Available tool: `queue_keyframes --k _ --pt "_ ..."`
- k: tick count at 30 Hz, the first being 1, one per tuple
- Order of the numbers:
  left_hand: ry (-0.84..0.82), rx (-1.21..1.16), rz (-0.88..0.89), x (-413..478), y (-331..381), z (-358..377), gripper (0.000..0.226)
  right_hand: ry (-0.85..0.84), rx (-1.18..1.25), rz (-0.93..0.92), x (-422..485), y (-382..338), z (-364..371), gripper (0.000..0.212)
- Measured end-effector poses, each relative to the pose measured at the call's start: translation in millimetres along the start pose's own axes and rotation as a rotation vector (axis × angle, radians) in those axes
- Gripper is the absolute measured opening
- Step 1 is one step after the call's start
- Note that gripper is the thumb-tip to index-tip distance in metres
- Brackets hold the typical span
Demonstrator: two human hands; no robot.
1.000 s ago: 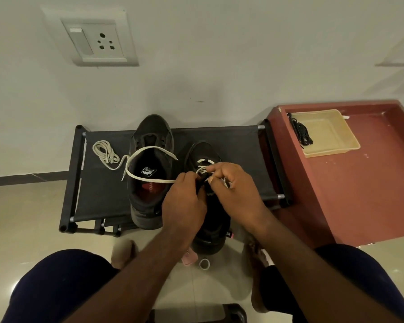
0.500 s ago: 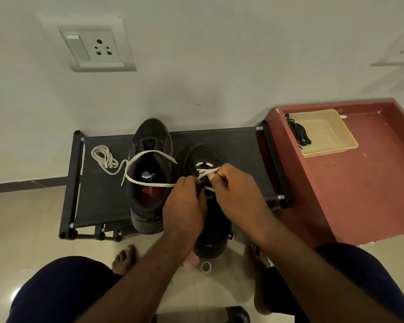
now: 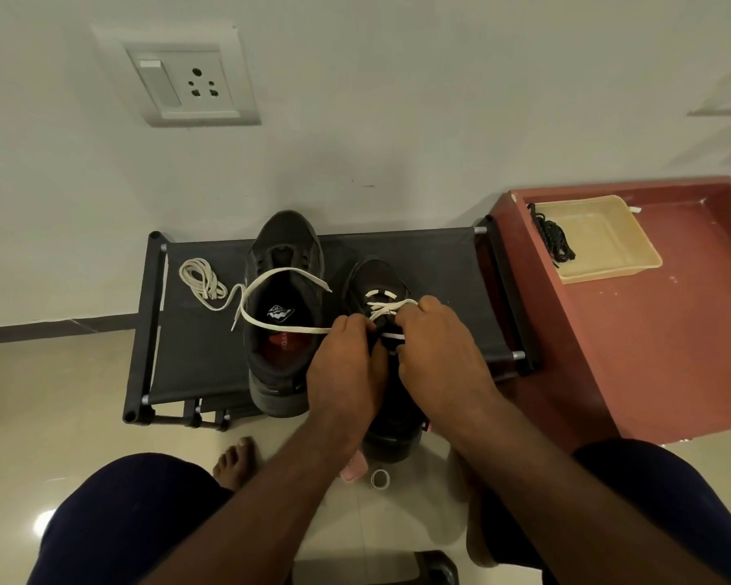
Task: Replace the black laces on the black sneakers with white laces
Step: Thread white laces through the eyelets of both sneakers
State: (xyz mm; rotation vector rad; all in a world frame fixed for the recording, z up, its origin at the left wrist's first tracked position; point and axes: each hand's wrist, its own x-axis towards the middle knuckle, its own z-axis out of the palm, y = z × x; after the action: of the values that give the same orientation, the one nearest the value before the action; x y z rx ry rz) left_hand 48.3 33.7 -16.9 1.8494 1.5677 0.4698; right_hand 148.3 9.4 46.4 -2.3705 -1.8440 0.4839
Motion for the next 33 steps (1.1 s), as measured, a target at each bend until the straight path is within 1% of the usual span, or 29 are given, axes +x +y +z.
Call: queue_keyframes --k 4,8,9,10,11,14,16,17,18,19,20,21,22,23,24,25,26,27,28,30,32,33 --pt "-0.004 0.0 -0.013 -0.1 1.2 -1.1 0.01 -0.002 -0.124 0.02 -1.0 -2.7 -0.2 0.021" --pt "0.004 0.019 -0.008 -0.2 0.3 -0.4 0.012 -0.049 -0.142 0.072 -0.7 3.8 -5.6 0.012" --pt "0.007 0.02 -0.006 -0.1 0.1 -0.2 0.012 -0.037 -0.128 0.079 0.1 6.9 -6.3 0.015" --pt "0.009 0.018 -0.003 0.0 -0.1 -0.1 0.012 -0.029 -0.099 0.075 1.3 9.5 -6.5 0.025" --pt "0.011 0.011 0.004 0.0 -0.5 -0.2 0.011 -0.014 -0.024 0.054 2.7 11.9 -6.0 0.03" --pt "0.021 -0.01 0.042 -1.2 -2.5 0.7 0.01 0.085 0.311 -0.017 2.1 15.4 -3.6 0.029" --pt "0.027 -0.01 0.059 -1.5 -3.1 0.9 0.008 0.154 0.496 -0.042 -0.3 14.4 -5.1 0.033" --pt "0.023 -0.006 0.058 -1.5 -2.6 0.9 0.007 0.176 0.66 -0.036 -1.7 13.1 -8.9 0.034" --pt "0.023 -0.001 0.055 -1.0 -1.8 0.9 0.007 0.189 0.91 -0.025 -1.6 11.2 -14.6 0.034" --pt "0.026 0.005 0.049 -0.9 -1.3 0.9 0.007 0.173 1.233 -0.002 -1.9 9.8 -20.2 0.033" --pt "0.031 0.01 0.046 -0.7 -0.8 0.9 0.009 0.114 1.542 0.044 -1.5 6.9 -28.5 0.033" --pt "0.034 0.015 0.046 -0.9 -0.5 1.1 0.01 0.074 1.727 0.1 -0.8 7.4 -35.3 0.033" --pt "0.036 0.019 0.048 -1.4 -0.5 1.1 0.01 0.064 1.779 0.167 0.6 8.4 -39.3 0.036" --pt "0.036 0.022 0.049 -1.5 -0.4 0.9 0.01 0.082 1.647 0.221 2.3 10.2 -38.9 0.038" --pt "0.034 0.025 0.046 -1.4 -0.6 0.6 0.01 0.122 1.39 0.238 3.0 12.7 -36.1 0.039" --pt "0.031 0.029 0.04 -0.9 -0.6 0.4 0.01 0.164 1.019 0.198 4.6 17.3 -29.7 0.037" --pt "0.025 0.033 0.032 -0.4 -0.2 0.1 0.01 0.171 0.663 0.137 6.5 20.2 -23.6 0.036" --pt "0.018 0.039 0.024 -0.1 0.6 0.1 0.01 0.129 0.418 0.114 8.5 22.3 -17.0 0.035" --pt "0.014 0.044 0.017 0.1 1.4 0.1 0.01 0.066 0.295 0.117 9.9 24.3 -10.7 0.033" --pt "0.009 0.05 0.005 -0.2 2.4 0.1 0.011 -0.042 0.219 0.119 9.9 26.0 -3.1 0.028" --pt "0.005 0.052 0.003 -0.5 2.1 -0.8 0.012 -0.065 0.165 0.094 9.0 24.4 -1.5 0.019" --pt "0.003 0.053 0.006 -0.4 1.9 -1.0 0.012 -0.077 0.152 0.078 7.9 22.3 -1.6 0.019"
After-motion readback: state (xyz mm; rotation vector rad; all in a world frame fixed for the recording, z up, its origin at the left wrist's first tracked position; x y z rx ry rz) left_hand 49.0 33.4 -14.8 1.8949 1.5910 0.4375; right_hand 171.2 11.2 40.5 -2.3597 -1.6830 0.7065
